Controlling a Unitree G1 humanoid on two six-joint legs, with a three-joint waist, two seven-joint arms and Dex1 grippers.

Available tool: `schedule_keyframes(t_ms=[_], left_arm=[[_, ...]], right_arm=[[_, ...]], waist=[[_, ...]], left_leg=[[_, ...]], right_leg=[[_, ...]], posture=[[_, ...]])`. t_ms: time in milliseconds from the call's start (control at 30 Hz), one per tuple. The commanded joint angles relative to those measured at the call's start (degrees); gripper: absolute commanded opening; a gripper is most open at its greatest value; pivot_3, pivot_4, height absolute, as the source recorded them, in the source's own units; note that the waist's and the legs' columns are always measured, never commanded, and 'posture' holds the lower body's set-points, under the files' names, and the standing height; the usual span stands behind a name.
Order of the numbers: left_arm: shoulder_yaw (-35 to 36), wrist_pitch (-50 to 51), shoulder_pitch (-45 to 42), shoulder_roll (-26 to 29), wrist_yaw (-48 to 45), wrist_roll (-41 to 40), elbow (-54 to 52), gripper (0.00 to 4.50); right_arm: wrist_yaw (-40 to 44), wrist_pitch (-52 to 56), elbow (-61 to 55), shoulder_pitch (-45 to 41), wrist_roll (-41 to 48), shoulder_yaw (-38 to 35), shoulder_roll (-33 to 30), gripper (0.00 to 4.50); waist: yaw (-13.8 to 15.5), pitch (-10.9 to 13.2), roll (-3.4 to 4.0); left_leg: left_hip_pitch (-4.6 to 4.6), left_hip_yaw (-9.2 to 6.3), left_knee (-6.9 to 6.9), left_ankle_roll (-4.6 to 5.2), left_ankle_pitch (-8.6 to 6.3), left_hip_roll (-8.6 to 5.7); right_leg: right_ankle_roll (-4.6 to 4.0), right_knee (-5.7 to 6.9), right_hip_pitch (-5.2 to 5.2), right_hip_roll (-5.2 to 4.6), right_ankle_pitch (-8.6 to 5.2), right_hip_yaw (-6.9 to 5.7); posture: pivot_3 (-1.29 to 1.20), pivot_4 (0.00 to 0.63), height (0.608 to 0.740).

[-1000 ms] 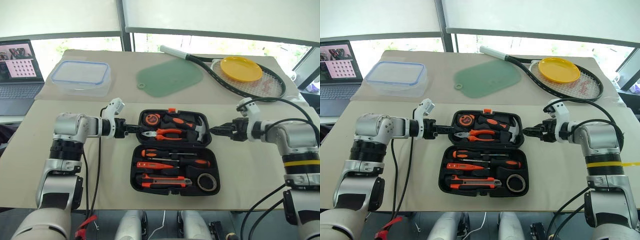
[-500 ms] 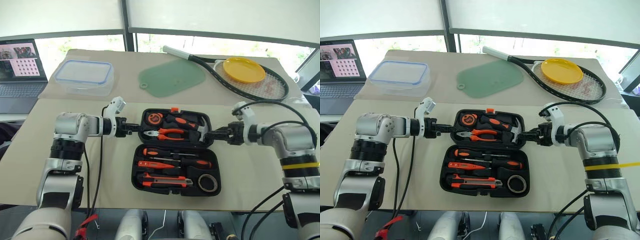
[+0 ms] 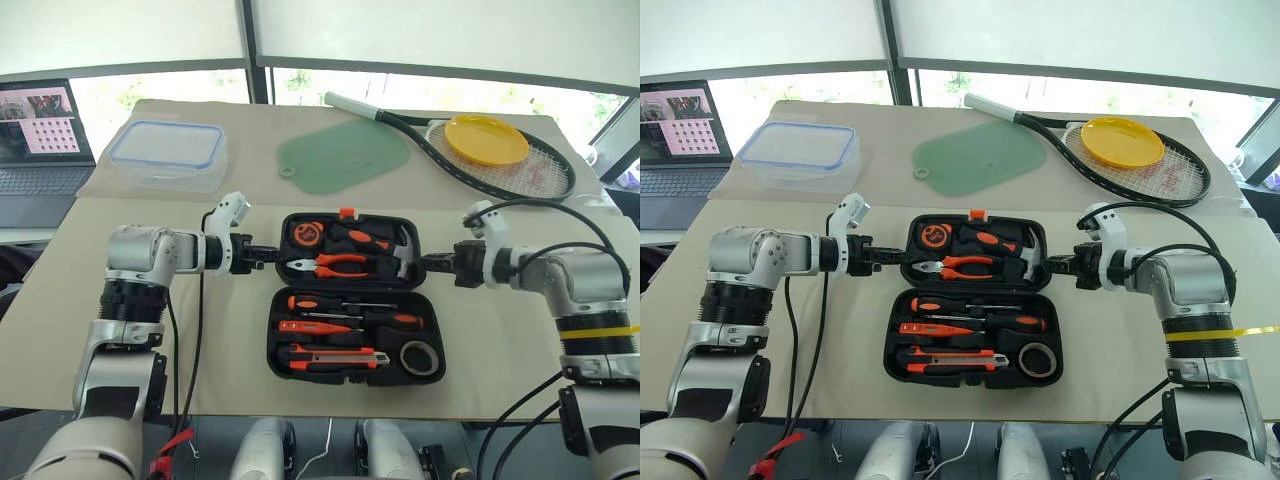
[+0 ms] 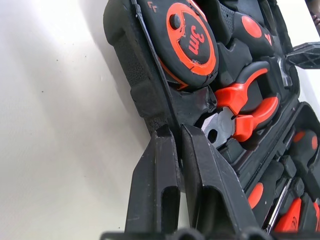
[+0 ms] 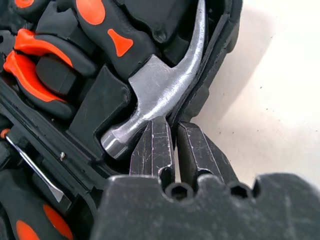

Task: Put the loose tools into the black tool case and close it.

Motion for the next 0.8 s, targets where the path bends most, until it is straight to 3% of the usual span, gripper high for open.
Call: schedule_keyframes(t_ms=[33, 333, 600, 800], left_arm=[[2.8, -9.0, -1.4, -2.4, -1.8, -2.7, -6.6, 0.0], [-1.7, -34.5, 5.6, -2.8, -2.9, 5.0, -16.8, 0.0], [-4.4, -59.8, 15.6, -2.5, 2.0, 17.2, -17.7, 0.0], [-2.9, -73.2, 21.0, -3.2, 8.6, 23.1, -17.6, 0.0]], right_arm=[[-2.6, -6.1, -3.1, -3.0, -0.1, -3.4, 1.3, 0.02], [-7.5, -23.6, -4.5, -0.7, -7.4, -3.0, 2.6, 0.02], [-12.0, -44.9, -9.1, 11.3, -16.3, -2.7, 2.6, 0.02], [-15.2, -60.1, -11.0, 21.4, -20.3, -3.6, 3.1, 0.02]], waist=[[0.1, 0.0, -0.01], [0.0, 0.0, 0.01], [0.7, 0.0, 0.01], [0.6, 0.0, 0.02]], left_leg=[[-0.01, 0.0, 0.0, 0.0, 0.0, 0.0], [-0.24, 0.05, -0.04, -0.03, 0.01, -0.01], [-0.28, 0.1, -0.1, 0.0, 0.0, -0.01], [-0.17, 0.08, -0.08, 0.01, -0.01, 0.02]], right_leg=[[0.0, 0.0, 0.0, 0.0, 0.0, 0.0], [0.0, -0.04, -0.19, 0.02, 0.07, 0.0], [0.05, -0.26, -0.13, 0.03, 0.07, -0.05], [0.05, -0.25, -0.06, 0.03, 0.08, -0.05]], posture=[[0.0, 0.15, 0.738], [0.0, 0.15, 0.738], [0.0, 0.15, 0.738], [0.0, 0.15, 0.738]])
